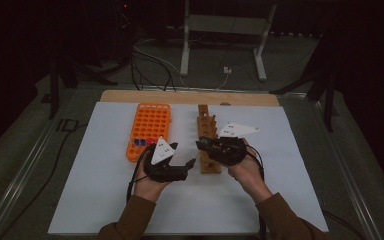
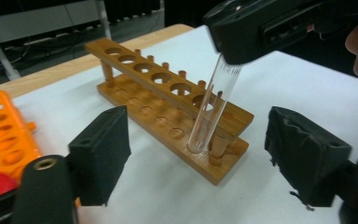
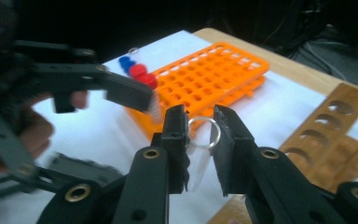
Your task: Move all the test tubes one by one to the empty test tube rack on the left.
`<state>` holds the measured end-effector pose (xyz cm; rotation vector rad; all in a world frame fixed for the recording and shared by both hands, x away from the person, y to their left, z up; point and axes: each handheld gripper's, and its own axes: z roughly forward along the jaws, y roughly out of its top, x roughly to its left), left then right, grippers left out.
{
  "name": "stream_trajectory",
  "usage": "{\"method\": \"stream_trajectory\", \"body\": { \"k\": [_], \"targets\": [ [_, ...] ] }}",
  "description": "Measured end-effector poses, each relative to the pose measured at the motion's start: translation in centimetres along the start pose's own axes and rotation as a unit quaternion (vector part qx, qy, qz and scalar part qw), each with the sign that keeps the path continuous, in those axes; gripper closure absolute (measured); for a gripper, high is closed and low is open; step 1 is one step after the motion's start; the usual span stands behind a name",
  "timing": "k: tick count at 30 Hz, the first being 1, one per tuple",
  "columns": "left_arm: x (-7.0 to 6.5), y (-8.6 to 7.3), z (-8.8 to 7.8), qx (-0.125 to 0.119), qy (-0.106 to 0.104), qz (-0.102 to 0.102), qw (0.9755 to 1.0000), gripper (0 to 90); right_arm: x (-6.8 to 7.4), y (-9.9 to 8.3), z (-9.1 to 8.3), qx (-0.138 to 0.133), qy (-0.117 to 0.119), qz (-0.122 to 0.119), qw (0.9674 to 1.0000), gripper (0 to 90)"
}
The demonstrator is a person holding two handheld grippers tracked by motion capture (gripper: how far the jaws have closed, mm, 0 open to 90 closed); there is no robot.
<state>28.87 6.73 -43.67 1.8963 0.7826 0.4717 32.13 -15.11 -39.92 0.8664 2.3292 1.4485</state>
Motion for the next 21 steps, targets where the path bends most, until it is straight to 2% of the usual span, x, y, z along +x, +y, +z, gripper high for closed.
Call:
{"method": "stream_trajectory", "body": {
  "k": [4, 6, 11, 18, 21],
  "targets": [
    [-0.4, 0.3, 0.6, 0.001, -0.011, 0.009, 0.9999, 37.3, 0.7, -0.1, 0.3, 0.006, 0.014, -0.004, 0.9999, 76.3],
    [-0.5, 0.4, 0.9, 0.01, -0.014, 0.018, 0.9997, 44.4, 0.9, -0.1, 0.4, 0.008, 0.02, -0.008, 0.9997, 76.3],
    [-0.5, 0.3, 1.2, 0.019, -0.029, 0.017, 0.9993, 62.0, 1.3, -0.1, 0.6, 0.014, 0.034, -0.012, 0.9993, 76.3],
    [-0.6, 0.3, 1.1, 0.017, -0.051, 0.025, 0.9983, 74.6, 1.3, -0.4, 0.8, 0.02, 0.041, -0.01, 0.9989, 76.1],
    [-0.6, 0.3, 1.0, 0.016, -0.049, 0.024, 0.9984, 76.2, 1.2, -0.4, 0.7, 0.015, 0.042, -0.005, 0.999, 72.1]
  ]
}}
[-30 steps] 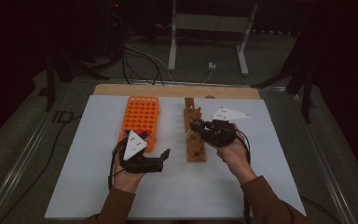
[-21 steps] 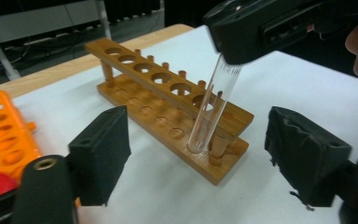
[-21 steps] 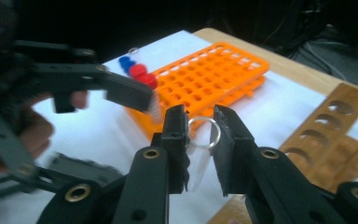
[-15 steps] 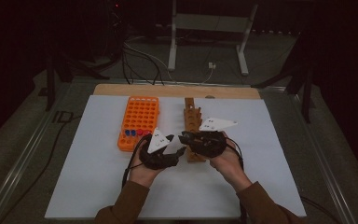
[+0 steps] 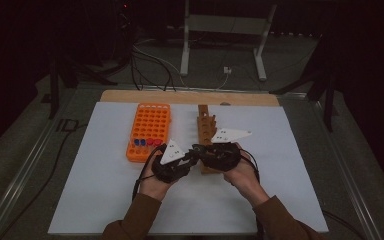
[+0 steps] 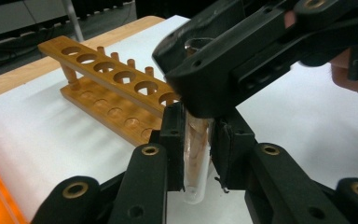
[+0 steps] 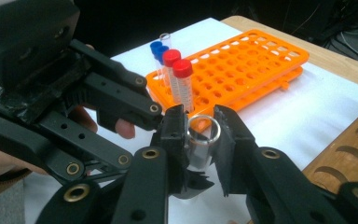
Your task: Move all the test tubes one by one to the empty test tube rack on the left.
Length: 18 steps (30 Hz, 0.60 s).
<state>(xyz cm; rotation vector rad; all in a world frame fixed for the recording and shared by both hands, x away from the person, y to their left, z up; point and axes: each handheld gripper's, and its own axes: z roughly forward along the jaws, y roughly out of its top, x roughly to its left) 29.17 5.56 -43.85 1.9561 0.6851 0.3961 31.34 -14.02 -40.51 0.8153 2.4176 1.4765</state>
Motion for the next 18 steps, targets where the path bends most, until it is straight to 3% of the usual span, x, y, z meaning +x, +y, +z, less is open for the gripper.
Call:
{"method": "stream_trajectory", "body": {
  "k": [5, 8, 15, 18],
  "targets": [
    [0.5, -0.2, -0.4, -0.004, 0.012, -0.01, 0.9999, 76.3, -0.4, -0.1, -0.9, -0.03, 0.012, 0.005, 0.9995, 51.2],
    [0.8, -0.4, -0.8, -0.009, 0.02, -0.017, 0.9996, 76.4, -0.8, -0.3, -1.2, -0.034, 0.007, 0.012, 0.9993, 39.5],
    [1.6, -0.8, -2.1, -0.022, 0.033, -0.032, 0.9987, 76.3, -1.6, -1.2, -1.9, -0.036, -0.043, 0.018, 0.9983, 17.3],
    [1.8, -0.9, -2.9, -0.028, 0.037, -0.036, 0.9983, 76.3, -1.8, -1.7, -2.2, -0.036, -0.048, 0.018, 0.9981, 13.4]
  ]
}}
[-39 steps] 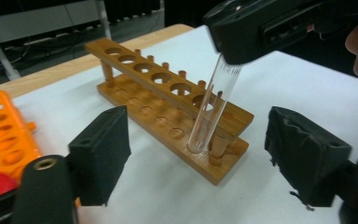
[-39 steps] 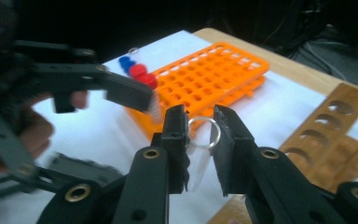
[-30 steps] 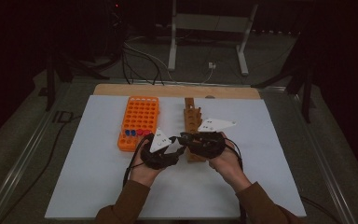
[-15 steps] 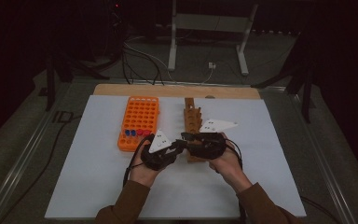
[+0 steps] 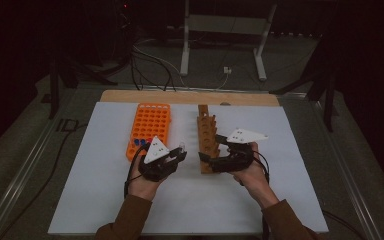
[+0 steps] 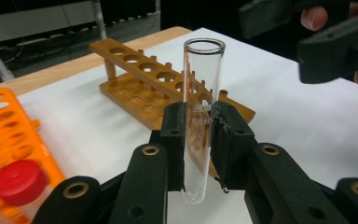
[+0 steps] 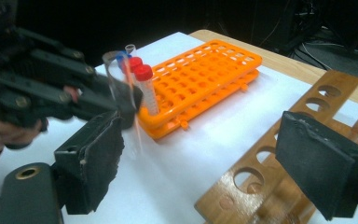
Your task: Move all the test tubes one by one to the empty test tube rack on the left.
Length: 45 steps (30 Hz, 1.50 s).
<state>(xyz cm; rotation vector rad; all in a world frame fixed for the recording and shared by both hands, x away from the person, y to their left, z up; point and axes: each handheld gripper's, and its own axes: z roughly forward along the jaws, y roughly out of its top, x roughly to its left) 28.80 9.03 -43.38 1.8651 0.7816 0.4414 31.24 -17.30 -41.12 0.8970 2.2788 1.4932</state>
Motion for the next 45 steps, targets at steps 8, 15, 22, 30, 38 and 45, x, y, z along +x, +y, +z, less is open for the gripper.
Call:
{"method": "stream_trajectory", "body": {
  "k": [8, 15, 22, 30, 38, 45],
  "targets": [
    [1.1, -0.1, -1.8, -0.016, 0.016, -0.011, 0.9997, 76.2, -0.6, -1.1, -0.7, -0.001, -0.026, 0.003, 0.9997, 1.7],
    [2.3, 0.0, -3.5, -0.029, 0.035, -0.018, 0.9988, 76.2, -1.0, -2.0, -2.0, -0.018, -0.053, 0.01, 0.9984, 0.5],
    [3.2, -0.3, -4.6, -0.032, 0.053, -0.021, 0.9978, 76.2, -1.4, -2.6, -3.4, -0.033, -0.072, 0.016, 0.9967, 0.4],
    [4.9, -0.7, -6.4, -0.044, 0.082, -0.036, 0.995, 76.2, -2.0, -3.6, -4.9, -0.043, -0.094, 0.024, 0.9944, 0.5],
    [6.2, -1.5, -7.5, -0.046, 0.116, -0.045, 0.9912, 76.2, -2.7, -4.3, -6.0, -0.046, -0.108, 0.033, 0.9926, 0.4],
    [6.9, -2.2, -7.6, -0.041, 0.134, -0.051, 0.9888, 76.2, -2.9, -4.7, -6.6, -0.047, -0.114, 0.035, 0.9918, 0.5]
  ]
}}
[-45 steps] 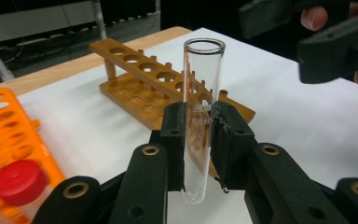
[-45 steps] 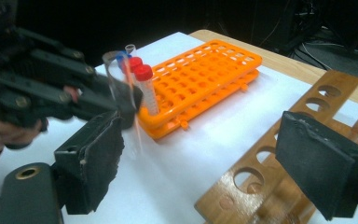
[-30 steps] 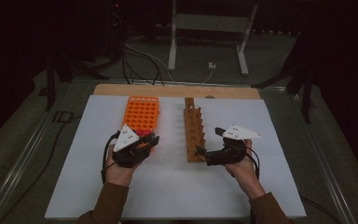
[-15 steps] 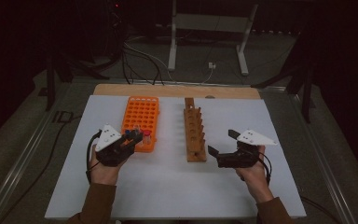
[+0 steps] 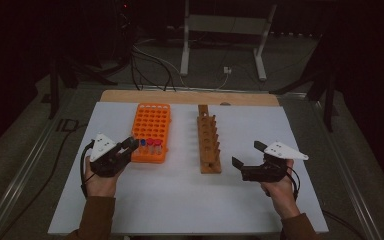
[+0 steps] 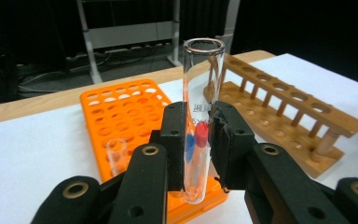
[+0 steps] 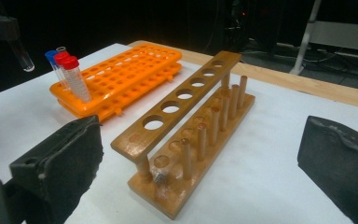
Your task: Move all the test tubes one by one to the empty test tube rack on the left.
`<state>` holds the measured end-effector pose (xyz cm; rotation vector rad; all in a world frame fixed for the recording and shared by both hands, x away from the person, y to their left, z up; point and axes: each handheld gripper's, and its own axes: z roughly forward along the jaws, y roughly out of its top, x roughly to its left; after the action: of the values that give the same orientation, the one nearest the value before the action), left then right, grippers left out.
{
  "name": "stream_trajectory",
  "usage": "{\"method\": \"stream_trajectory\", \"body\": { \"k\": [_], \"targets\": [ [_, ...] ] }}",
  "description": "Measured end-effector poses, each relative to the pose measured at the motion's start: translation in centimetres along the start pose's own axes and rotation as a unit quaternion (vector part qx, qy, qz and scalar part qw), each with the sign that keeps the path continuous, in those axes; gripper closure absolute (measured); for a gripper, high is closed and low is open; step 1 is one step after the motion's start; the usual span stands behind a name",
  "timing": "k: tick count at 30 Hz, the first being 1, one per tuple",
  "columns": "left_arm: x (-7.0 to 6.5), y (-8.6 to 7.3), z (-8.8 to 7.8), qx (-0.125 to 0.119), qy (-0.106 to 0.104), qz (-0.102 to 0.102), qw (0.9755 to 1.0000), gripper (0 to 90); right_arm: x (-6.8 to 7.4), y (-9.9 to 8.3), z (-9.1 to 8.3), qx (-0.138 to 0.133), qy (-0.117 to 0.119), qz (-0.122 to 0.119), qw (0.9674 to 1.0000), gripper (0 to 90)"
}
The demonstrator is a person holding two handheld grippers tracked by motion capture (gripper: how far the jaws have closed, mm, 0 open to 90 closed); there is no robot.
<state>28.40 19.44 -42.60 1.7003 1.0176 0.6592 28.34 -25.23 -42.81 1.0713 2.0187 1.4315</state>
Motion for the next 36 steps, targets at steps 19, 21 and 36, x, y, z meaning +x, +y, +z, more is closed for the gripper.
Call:
{"method": "stream_trajectory", "body": {
  "k": [19, 21, 36],
  "targets": [
    [1.0, -0.9, 0.9, -0.001, 0.047, -0.009, 0.9988, 76.1, -0.6, -0.5, -0.7, -0.001, -0.008, 0.007, 0.9999, 0.5],
    [1.0, -1.1, 1.1, 0.001, 0.052, -0.01, 0.9986, 76.1, -0.7, -0.5, -0.8, -0.001, -0.008, 0.008, 0.9999, 0.5],
    [1.3, -1.9, 2.3, 0.011, 0.063, -0.02, 0.9977, 76.1, -0.7, -0.7, -0.6, 0.001, -0.006, 0.01, 0.9999, 0.5]
  ]
}}
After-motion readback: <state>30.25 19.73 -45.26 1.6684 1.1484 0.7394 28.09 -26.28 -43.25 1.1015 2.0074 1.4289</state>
